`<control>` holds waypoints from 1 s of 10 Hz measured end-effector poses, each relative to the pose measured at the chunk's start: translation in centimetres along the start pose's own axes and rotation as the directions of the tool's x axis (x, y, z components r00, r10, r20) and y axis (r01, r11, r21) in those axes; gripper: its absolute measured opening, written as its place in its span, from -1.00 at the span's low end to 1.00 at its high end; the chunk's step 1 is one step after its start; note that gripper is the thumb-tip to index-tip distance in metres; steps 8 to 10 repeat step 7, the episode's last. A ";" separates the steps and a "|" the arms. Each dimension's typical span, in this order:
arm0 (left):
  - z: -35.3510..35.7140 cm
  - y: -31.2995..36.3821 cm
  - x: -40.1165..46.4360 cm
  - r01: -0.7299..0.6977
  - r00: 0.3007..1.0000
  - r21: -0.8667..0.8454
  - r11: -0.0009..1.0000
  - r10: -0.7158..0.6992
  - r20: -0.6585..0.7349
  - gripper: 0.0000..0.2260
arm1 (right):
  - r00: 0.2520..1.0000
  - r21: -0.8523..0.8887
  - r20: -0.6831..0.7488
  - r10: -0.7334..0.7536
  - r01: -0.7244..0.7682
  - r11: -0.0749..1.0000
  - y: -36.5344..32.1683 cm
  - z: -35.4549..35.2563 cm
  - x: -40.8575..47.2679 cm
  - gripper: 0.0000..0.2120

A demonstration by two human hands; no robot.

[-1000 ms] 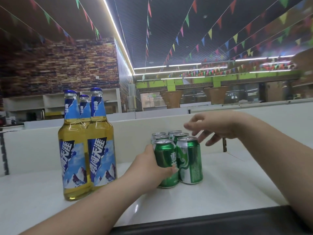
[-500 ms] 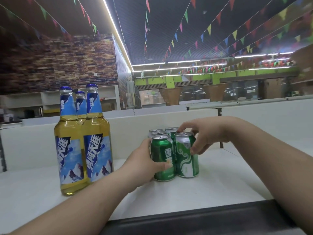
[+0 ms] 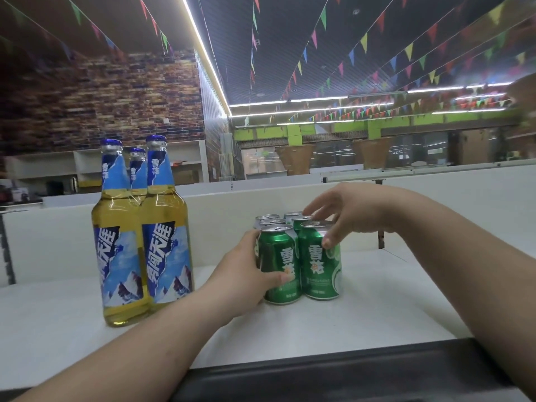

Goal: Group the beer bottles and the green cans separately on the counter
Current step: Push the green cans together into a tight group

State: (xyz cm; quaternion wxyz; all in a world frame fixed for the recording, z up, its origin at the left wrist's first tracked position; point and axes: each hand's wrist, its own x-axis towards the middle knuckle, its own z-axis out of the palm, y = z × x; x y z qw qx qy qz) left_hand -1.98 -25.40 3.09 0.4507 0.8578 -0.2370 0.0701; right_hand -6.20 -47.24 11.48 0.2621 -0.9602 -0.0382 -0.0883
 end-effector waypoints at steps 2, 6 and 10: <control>-0.1 0.0 0.1 0.014 1.000 0.002 1.000 -0.014 -0.004 -0.29 | 0.999 -0.031 -0.004 -0.043 0.043 0.999 0.1 0.2 0.1 -0.35; -0.2 -0.4 0.6 0.017 1.000 0.020 1.000 -0.017 -0.021 -0.19 | 0.999 0.011 0.021 -0.045 0.045 0.999 0.6 0.2 0.7 -0.28; -0.9 -0.1 0.3 0.005 1.000 0.085 0.996 -0.002 -0.031 -0.01 | 0.998 0.054 0.018 -0.056 0.055 0.997 0.4 -0.4 0.0 -0.01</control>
